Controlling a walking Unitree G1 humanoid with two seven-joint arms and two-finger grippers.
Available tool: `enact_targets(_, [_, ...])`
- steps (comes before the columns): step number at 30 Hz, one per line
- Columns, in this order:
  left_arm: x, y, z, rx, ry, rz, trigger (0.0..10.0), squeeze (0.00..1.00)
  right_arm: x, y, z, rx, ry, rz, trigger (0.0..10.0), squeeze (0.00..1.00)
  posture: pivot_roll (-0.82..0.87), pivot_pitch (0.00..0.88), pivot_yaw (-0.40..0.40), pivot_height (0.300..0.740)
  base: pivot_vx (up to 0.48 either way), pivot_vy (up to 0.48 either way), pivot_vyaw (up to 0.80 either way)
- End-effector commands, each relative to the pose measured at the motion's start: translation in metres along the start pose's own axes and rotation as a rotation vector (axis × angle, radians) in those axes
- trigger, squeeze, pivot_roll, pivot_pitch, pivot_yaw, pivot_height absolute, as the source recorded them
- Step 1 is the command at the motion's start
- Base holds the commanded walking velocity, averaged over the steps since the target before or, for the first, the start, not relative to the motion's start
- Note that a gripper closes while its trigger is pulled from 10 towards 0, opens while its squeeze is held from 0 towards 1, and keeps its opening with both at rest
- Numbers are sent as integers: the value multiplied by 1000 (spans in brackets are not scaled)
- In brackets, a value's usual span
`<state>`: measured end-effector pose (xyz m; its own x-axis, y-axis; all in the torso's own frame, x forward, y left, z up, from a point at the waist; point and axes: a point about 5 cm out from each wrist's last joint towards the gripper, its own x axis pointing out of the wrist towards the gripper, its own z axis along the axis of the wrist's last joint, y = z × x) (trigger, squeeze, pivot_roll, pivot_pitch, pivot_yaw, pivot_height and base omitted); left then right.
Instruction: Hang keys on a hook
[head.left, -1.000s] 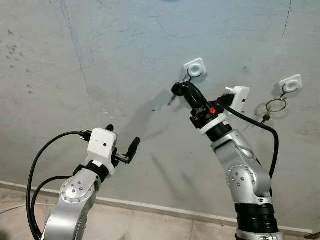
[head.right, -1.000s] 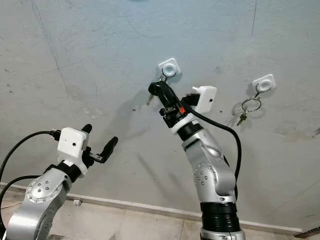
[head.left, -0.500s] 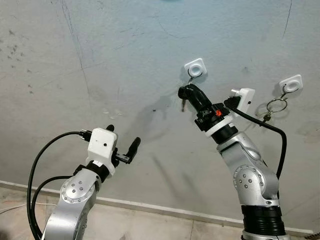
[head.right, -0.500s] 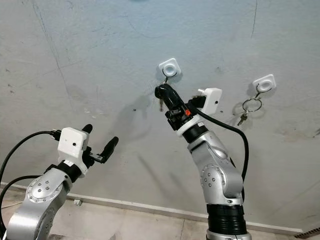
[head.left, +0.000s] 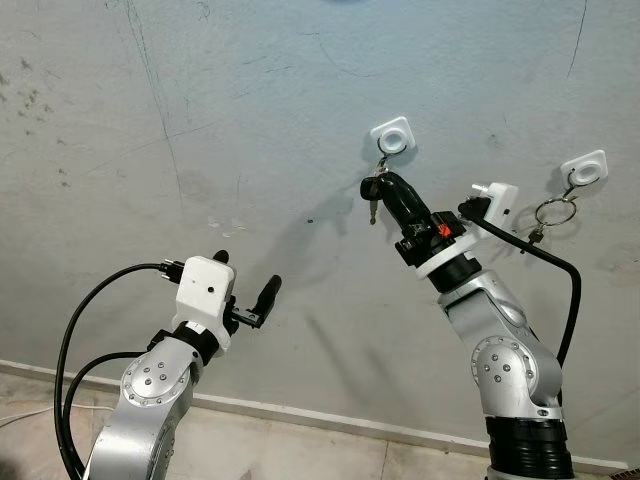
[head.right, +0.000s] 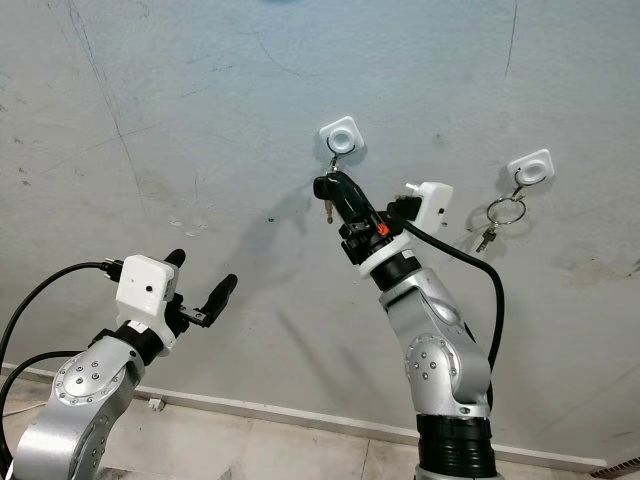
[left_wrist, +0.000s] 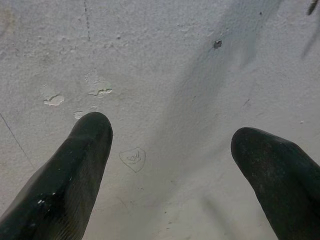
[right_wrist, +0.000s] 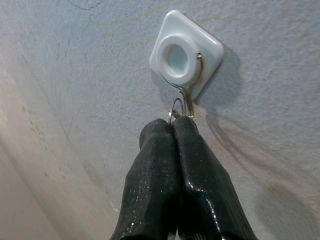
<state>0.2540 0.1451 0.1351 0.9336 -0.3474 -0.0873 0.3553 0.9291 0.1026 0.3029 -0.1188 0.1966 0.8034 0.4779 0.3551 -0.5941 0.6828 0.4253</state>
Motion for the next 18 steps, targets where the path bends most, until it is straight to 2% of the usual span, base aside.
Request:
enact_targets(1, [1,-3,4,-3,-10,-21,10000,0,-3,-1,6,-13,-14,-9,10000,0,234,0,-40,740,0,0,0])
enact_targets(18, [2,-4,4,-4,-11,-28,10000,0,-1,0,-7,1,26,-46,10000,0,237,0,-40,740,0,0,0])
